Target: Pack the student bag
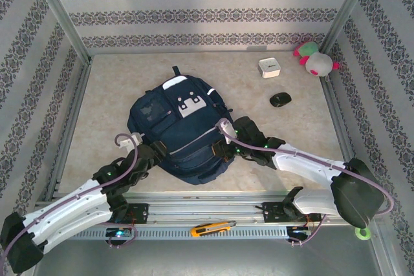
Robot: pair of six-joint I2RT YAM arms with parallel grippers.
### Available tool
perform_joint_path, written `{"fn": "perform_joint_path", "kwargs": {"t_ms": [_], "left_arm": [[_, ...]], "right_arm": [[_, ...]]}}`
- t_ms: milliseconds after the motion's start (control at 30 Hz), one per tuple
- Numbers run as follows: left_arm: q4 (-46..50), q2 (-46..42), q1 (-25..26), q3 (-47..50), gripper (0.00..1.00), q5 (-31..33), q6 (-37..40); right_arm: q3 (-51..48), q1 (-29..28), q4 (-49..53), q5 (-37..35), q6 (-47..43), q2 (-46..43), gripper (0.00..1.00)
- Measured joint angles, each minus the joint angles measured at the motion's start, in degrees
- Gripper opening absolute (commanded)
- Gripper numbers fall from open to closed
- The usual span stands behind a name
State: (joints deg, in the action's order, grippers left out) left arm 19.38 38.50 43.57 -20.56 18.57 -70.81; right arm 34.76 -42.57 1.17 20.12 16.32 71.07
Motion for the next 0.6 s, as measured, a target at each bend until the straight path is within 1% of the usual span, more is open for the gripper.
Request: {"fn": "perform_joint_path", "kwargs": {"t_ms": [67, 167, 267, 433, 600], "left_arm": [[-2.58, 2.34, -1.36, 0.09, 0.52, -1.09, 0.02], [-6.40, 6.01, -4.00, 0.09, 0.52, -3.17, 0.02], [-11.21, 9.66, -7.48, 0.15, 0.55, -5.88, 0.24], [-18.64, 17.55, -14.99, 0.13, 0.58, -11.47, 2.08], [-22.49, 25.24, -19.82, -2.99, 0.62, -16.11, 5.27]], "right_arm": [[0.00, -0.42, 0.02, -0.57, 0.07, -0.04, 0.00], [0.00, -1.33, 0.11, -1.27, 0.37, -0.07, 0.00], [-0.04, -2.67, 0.04, -1.73, 1.01, -0.09, 0.00], [-0.72, -5.57, -1.49, -2.78, 2.95, 0.00, 0.00], [-0.70, -7.21, -3.87, -3.19, 4.20, 1.95, 0.00]]}}
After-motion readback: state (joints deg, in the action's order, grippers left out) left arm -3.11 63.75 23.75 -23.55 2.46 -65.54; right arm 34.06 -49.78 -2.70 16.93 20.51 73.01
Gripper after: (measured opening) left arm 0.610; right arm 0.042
